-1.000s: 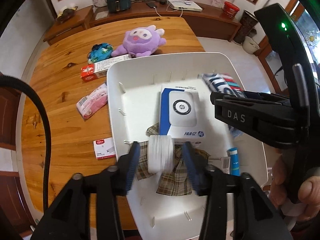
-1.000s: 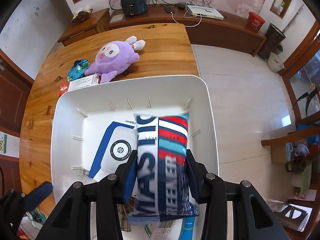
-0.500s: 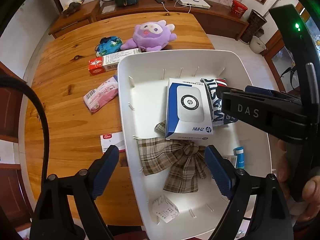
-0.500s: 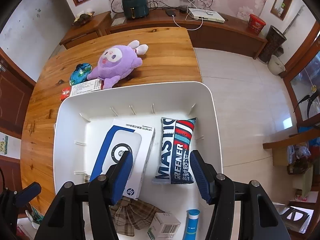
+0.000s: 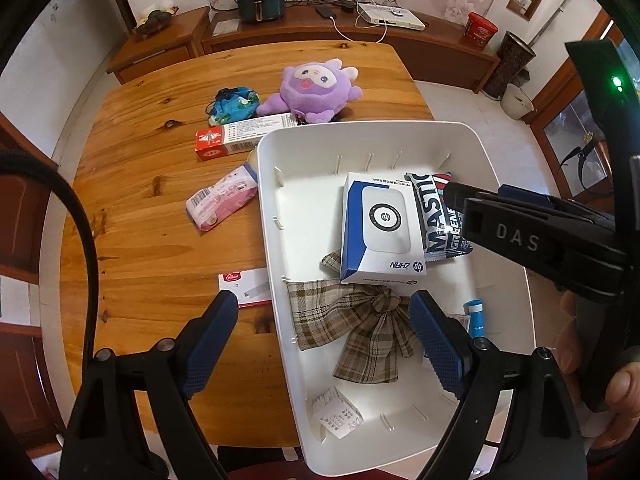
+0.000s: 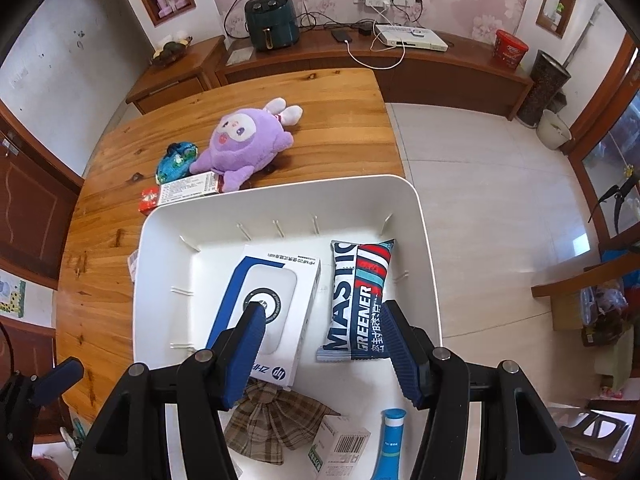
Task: Organize objects
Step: 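Withdraw both tools from the tray toward the blue pouch and purple bunny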
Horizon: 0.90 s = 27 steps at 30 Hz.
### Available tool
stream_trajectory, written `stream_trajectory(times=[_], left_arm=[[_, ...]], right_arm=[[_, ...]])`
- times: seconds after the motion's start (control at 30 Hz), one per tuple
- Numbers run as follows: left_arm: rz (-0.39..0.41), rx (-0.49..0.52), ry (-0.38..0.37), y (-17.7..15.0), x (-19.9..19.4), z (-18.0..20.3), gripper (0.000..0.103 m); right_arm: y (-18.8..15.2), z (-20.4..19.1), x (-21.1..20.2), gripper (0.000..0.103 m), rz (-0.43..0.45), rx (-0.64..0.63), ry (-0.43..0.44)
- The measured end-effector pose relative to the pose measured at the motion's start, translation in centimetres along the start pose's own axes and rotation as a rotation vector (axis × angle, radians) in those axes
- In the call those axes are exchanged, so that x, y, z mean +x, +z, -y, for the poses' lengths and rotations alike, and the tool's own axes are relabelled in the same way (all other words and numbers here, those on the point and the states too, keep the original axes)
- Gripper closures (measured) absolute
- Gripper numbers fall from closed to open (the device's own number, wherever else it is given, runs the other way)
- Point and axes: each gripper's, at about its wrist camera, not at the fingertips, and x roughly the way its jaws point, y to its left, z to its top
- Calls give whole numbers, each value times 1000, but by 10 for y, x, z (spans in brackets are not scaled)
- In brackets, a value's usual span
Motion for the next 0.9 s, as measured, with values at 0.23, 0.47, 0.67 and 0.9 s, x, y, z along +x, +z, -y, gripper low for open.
stream_trajectory(times=[0.23,0.47,0.67,0.9], left_arm=[[13,-11,10,-3,-14,-6,13],[44,-46,26,-2,-36,-22,13],[64,-71,54,5,-55,-41,13],[98,-84,88,25,-74,-64,13]], right_arm=[[-4,-3,-20,43,25,0,17],[-7,-9,-45,43,53,-9,43],[-5,-17,-65,43,69,-16,61],[6,-21,-86,38,88,8,92]])
